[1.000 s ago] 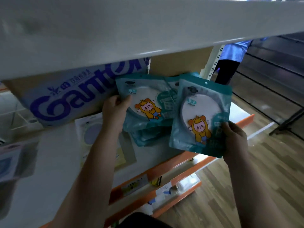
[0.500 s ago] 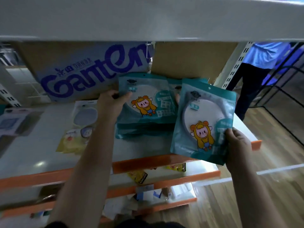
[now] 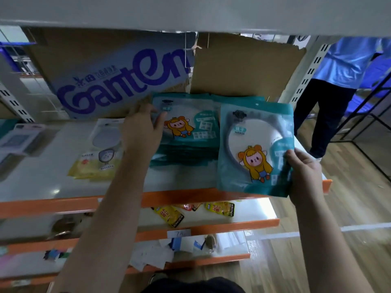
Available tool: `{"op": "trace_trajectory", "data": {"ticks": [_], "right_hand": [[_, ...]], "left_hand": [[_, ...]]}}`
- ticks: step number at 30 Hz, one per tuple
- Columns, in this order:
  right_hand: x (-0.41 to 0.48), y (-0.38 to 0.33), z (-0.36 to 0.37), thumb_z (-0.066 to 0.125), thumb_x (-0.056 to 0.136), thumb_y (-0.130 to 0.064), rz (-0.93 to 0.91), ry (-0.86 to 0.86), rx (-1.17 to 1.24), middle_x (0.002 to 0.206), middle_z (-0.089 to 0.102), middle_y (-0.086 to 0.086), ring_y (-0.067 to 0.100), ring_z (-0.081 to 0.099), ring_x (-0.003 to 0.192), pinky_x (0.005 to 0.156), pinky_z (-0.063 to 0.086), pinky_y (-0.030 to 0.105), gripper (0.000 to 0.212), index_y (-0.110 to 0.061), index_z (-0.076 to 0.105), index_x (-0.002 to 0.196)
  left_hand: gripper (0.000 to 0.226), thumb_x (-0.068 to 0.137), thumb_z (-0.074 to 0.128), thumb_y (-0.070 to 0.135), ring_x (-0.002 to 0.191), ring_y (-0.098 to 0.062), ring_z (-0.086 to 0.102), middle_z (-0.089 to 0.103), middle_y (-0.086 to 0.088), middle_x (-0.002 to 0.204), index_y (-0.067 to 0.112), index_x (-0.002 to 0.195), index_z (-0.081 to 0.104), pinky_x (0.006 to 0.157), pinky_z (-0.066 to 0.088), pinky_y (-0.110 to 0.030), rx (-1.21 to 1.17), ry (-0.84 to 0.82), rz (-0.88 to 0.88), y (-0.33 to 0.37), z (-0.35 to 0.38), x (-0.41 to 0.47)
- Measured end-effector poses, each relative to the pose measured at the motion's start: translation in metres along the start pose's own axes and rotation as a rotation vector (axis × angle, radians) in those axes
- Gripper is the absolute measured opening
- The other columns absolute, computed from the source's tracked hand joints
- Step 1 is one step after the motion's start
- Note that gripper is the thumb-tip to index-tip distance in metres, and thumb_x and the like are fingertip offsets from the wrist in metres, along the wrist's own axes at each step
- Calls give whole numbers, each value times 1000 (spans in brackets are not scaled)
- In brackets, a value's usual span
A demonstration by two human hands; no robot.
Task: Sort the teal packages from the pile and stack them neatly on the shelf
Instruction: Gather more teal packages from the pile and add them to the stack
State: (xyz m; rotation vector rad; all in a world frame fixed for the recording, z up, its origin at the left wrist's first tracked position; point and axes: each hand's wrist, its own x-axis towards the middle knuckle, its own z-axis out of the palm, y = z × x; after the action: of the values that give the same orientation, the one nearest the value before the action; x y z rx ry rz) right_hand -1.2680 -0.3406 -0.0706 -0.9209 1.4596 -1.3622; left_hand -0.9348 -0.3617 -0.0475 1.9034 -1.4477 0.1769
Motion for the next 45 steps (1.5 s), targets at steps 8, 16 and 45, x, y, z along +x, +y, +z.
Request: {"op": "trace_trajectory", "data": {"ticks": [8, 16, 45], "right_hand": [[59, -36, 13, 55, 97, -24, -160, -63, -121, 87, 70, 2, 21, 67, 83, 76, 58, 42, 19, -17, 72, 91], [119, -49, 24, 69, 88, -27, -55, -66, -415, 103, 68, 15, 29, 68, 90, 82, 57, 46, 35, -1, 67, 112], [44, -18, 78, 59, 90, -15, -841, -192, -824, 106, 66, 15, 32, 58, 100, 85, 43, 33, 22, -6, 69, 107]], "left_hand": [[33, 99, 47, 32, 66, -20, 57, 63, -8, 78, 8, 84, 63, 54, 38, -25, -60, 106, 251, 13, 15, -95], [41, 96, 39, 41, 91, -32, 60, 66, -12, 93, 11, 95, 66, 78, 45, -38, 127, -136, 192, -5, 58, -120], [40, 96, 35, 39, 94, -31, 59, 66, -10, 99, 12, 98, 65, 84, 41, -41, 169, -190, 110, -16, 36, -121]]}}
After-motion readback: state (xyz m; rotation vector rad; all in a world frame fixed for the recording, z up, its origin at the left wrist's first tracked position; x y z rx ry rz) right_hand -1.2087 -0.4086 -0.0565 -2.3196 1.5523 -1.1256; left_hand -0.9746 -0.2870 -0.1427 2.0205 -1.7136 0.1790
